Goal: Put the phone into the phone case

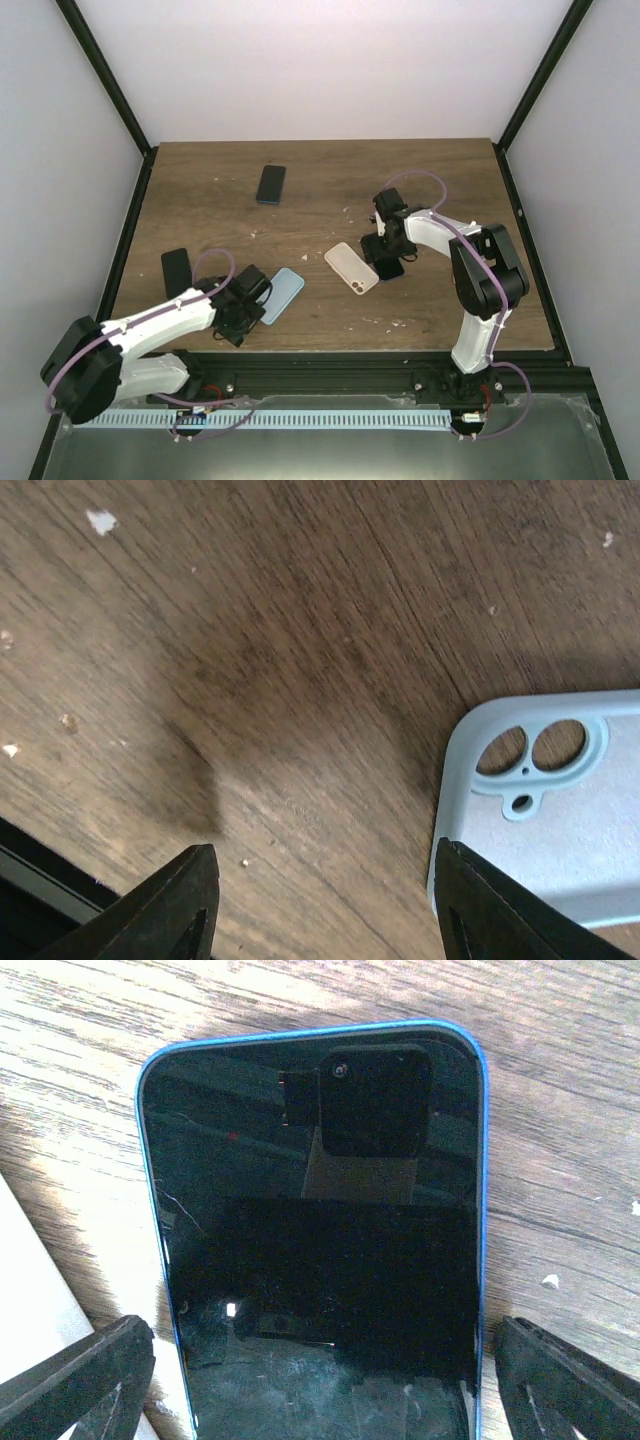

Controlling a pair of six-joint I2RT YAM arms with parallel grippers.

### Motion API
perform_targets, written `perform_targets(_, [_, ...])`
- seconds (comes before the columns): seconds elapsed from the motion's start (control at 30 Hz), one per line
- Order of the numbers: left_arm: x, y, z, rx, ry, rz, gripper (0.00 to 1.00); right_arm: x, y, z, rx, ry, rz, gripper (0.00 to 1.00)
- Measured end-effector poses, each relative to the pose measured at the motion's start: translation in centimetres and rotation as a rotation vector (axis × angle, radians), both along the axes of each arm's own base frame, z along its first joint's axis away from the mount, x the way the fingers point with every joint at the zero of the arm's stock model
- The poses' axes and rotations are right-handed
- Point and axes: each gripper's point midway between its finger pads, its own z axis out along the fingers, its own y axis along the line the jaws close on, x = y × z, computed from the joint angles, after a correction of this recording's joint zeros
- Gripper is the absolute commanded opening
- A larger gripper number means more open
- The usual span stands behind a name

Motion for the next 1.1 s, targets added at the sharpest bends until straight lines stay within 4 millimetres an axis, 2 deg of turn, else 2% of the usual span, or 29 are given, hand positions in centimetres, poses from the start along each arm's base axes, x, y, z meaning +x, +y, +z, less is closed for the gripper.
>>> perform_targets(0.13, [0.6,-0.3,-0.8,0.038,0.019,-0.009,0.58,0.0,-0.1,0.0,-0.009,-0.003,0.002,0.93])
perform_targets(0.37, [1.8,-1.2,-1.0,0.053,0.015,-0.059,0.55,0.2,-0.1,-0.1,-0.008,-0.007,0.002,0.94])
perform_targets(0.67, [3.3,-1.5,1.5,0.009,-0.120,-0.082,0.62,1.1,-0.3,-0.2,-0.032,-0.025,-0.006,0.86])
perform_targets(0.83, [3.3,-1.3,1.2,0.020,-0.120,-0.083,0.62,1.2,-0.7,-0.3,-0.055,-0.030,-0.013,0.86])
perform_targets(1.0, [3.6,-1.4,0.8,0.028,-0.125,-0.093,0.63,1.2,-0.7,-0.3,-0.053,-0.027,-0.017,0.91])
perform_targets(1.1, [3.7,-1.4,0.6,0.037,-0.123,-0.100,0.63,1.1,-0.7,-0.3,-0.052,-0.024,-0.024,0.89])
